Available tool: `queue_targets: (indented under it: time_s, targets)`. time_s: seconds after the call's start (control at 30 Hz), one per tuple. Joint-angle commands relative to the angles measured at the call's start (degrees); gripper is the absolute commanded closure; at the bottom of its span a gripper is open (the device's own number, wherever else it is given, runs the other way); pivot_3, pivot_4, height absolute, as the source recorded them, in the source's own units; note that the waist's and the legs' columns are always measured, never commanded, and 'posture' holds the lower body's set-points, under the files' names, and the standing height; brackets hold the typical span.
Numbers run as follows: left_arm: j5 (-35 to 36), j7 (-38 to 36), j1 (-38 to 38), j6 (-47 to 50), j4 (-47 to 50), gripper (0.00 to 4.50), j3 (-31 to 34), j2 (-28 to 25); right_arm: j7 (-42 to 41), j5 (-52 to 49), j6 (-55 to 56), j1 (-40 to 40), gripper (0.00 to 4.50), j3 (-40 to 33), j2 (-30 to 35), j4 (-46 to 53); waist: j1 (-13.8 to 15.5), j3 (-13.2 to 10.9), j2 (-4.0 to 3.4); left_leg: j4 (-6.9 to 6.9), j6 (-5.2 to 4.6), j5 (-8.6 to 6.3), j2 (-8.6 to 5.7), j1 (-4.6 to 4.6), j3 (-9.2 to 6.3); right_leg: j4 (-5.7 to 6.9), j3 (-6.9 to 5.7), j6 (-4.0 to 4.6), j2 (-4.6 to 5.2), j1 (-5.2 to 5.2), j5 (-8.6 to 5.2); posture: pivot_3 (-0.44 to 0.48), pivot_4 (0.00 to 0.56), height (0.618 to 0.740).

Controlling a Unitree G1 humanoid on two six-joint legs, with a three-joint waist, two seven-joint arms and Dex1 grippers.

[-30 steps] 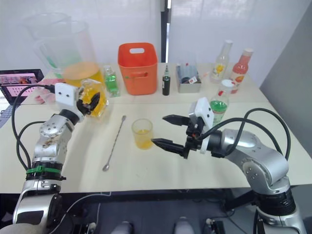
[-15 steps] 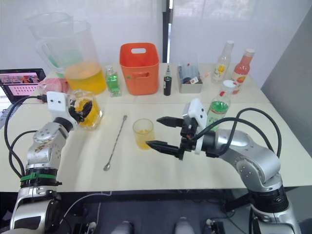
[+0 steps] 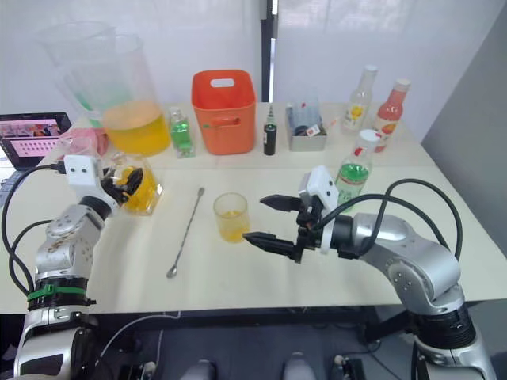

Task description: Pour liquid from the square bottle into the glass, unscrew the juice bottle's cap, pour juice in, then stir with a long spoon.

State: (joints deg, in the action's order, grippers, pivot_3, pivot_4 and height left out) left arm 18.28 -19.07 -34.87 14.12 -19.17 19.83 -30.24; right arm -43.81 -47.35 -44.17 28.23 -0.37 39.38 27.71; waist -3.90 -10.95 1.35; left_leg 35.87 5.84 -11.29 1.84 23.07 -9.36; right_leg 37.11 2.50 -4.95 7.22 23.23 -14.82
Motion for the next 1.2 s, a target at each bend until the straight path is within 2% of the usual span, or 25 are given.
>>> queue_targets:
  time_s: [0.03,0.23,0.4,0.5,0.6,0.7,0.83,1.1,1.2]
  targets:
    - [0.97,0.19,-0.29,-0.85,4.4,0.02,2.12,-1.52,-0.33,-0.28,0.68,0.2,0.0,-2.13,0.55,1.4,0.08,0.0,0.0,0.0,0.0,0.0,0.0,-0.02,0.0,0.0,0.0,0.0,0.0,-0.04,0.0,0.0,0.15,0.74]
    - [4.34,0.25,4.0,-2.4,16.16,0.02,5.35,-0.02,-0.76,0.04,1.38,-0.82,0.0,-3.55,1.46,1.01,0.18,0.0,0.0,0.0,0.0,0.0,0.0,-0.03,0.01,-0.02,0.01,0.0,0.0,-0.06,0.0,0.0,0.15,0.74]
    - [9.61,-4.0,6.33,-2.1,22.7,0.02,7.04,-0.86,-3.51,1.19,3.0,-0.94,0.0,-4.64,2.59,-1.37,0.48,0.0,0.01,0.02,0.0,0.0,0.0,-0.05,0.02,-0.01,0.02,0.0,0.0,-0.08,0.0,0.0,0.15,0.74]
    - [14.43,-10.69,8.87,0.29,25.74,0.02,7.48,-3.62,-5.15,2.27,4.6,-1.4,0.0,-6.65,3.83,-3.44,0.48,0.0,0.0,0.02,0.0,0.0,0.01,-0.05,0.03,-0.02,0.03,0.0,0.0,-0.08,0.0,0.0,0.15,0.74]
    - [19.03,-24.46,15.06,4.95,26.81,0.02,7.49,-12.01,-7.44,3.06,7.38,-3.99,0.0,-11.3,6.05,-6.41,0.43,0.0,0.0,-0.02,-0.01,-0.01,0.01,-0.06,0.05,-0.03,0.05,0.01,0.0,-0.07,-0.01,0.0,0.15,0.74]
    - [22.63,-33.29,19.16,8.65,25.41,0.02,8.24,-18.05,-9.08,1.38,6.73,-7.02,0.0,-14.54,7.37,-7.68,0.45,0.0,-0.01,-0.11,-0.05,-0.03,0.03,-0.13,0.11,-0.03,0.08,0.05,0.0,-0.06,-0.04,0.0,0.15,0.74]
    - [21.79,-42.18,24.95,7.82,19.66,0.02,9.38,-22.1,-10.55,-0.14,6.45,-13.74,0.0,-19.98,8.35,-7.6,0.62,0.0,-0.02,-0.13,-0.06,-0.04,0.05,-0.2,0.13,-0.01,0.09,0.07,-0.01,-0.12,-0.06,0.0,0.15,0.74]
    - [16.55,-47.53,36.0,0.79,13.17,0.02,9.79,-20.86,-10.26,5.93,15.98,-29.63,0.0,-30.16,5.34,-9.7,1.41,0.0,-0.02,-0.16,-0.11,-0.07,0.07,-0.22,0.17,-0.03,0.1,0.11,0.0,-0.11,-0.08,0.0,0.15,0.74]
    - [13.81,-48.25,37.67,-3.79,9.0,0.02,10.13,-20.58,-10.75,9.62,21.14,-34.4,0.0,-33.51,4.26,-15.83,1.6,0.0,-0.02,-0.17,-0.11,-0.07,0.08,-0.23,0.19,-0.04,0.11,0.12,-0.01,-0.14,-0.09,0.0,0.15,0.74]
